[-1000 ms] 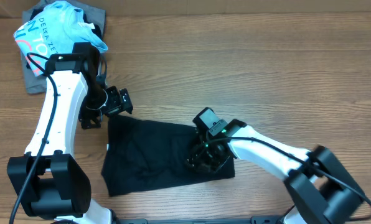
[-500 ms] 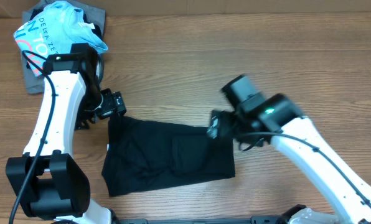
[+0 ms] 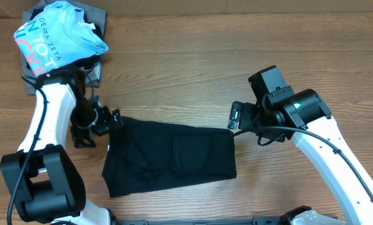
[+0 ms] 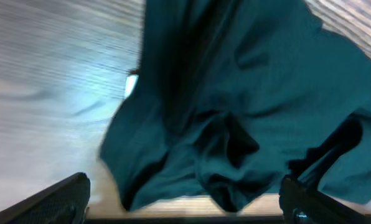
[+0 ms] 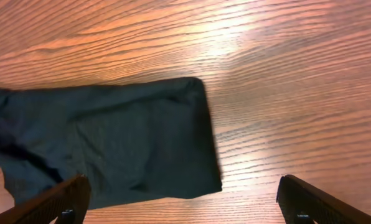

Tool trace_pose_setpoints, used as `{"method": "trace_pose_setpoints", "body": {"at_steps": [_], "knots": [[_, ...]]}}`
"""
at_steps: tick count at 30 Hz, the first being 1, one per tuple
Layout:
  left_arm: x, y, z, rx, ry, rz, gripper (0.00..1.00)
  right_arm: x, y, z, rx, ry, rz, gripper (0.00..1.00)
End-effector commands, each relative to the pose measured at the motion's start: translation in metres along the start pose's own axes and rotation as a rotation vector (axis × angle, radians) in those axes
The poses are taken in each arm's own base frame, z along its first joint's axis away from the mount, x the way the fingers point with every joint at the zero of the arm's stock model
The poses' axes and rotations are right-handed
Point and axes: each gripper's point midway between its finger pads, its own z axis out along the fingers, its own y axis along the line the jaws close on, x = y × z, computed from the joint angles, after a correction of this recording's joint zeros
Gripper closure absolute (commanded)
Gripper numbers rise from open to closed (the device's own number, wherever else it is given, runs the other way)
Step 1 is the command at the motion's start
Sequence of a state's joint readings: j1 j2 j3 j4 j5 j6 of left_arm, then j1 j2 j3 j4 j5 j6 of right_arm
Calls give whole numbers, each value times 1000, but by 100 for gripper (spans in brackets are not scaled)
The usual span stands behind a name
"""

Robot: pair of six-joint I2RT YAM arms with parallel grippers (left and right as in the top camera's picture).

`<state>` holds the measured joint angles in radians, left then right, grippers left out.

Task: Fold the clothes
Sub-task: 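Grasp the strip's left end with the left gripper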

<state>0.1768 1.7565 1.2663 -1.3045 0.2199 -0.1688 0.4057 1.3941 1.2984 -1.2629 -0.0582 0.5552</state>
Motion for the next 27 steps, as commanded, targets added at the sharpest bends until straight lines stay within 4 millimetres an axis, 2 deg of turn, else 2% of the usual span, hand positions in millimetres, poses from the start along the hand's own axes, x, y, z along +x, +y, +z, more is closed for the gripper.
{"method": "trace_pose_setpoints", "body": {"at_steps": [1, 8, 12, 17, 20, 27], "knots": [[7, -6, 17, 56, 27, -15, 2, -3, 6, -8, -38, -21, -36, 0], [0, 19, 34, -26, -2, -83, 0, 3, 14, -9, -86, 11, -75, 0], [-1, 19, 39, -25, -2, -74, 0, 3, 14, -8, -86, 12, -78, 0], [6, 10, 48, 40, 22, -39, 0, 4, 14, -8, -84, 15, -78, 0], [12, 3, 57, 96, 41, -11, 0, 4, 14, -8, -84, 14, -77, 0], [23, 1, 81, 150, 58, -15, 0, 4, 14, -8, -84, 15, -77, 0]]}}
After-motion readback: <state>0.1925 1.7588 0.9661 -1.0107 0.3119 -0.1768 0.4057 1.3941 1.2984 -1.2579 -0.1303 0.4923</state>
